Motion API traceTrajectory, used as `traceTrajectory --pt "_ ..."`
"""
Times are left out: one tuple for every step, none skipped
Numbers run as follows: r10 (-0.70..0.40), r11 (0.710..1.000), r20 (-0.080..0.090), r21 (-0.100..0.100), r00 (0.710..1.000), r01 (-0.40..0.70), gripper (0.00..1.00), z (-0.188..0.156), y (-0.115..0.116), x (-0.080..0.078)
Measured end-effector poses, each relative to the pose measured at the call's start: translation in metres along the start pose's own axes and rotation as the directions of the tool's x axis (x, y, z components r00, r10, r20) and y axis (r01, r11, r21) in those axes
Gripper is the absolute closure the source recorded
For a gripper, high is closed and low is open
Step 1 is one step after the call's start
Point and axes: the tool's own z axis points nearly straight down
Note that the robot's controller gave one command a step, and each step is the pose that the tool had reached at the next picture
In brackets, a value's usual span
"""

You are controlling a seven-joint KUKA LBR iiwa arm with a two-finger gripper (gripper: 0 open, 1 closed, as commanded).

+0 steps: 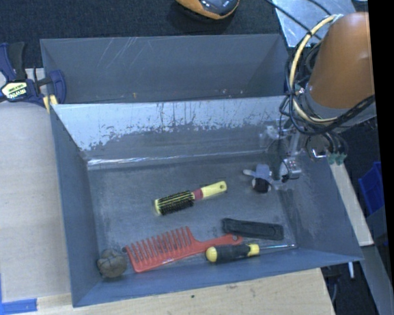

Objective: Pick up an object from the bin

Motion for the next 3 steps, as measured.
traceTrajectory --pt "-0.003 1.0 0.009 0.001 1.0 0.003 0.0 -0.005 0.0 -0.001" --pt "-0.02 1.0 0.007 0.001 1.0 0.02 0.0 0.13 0.0 0.049" --pt "-0.107 0.994 0.016 0.004 0.994 0.107 0.0 0.069 0.007 0.066"
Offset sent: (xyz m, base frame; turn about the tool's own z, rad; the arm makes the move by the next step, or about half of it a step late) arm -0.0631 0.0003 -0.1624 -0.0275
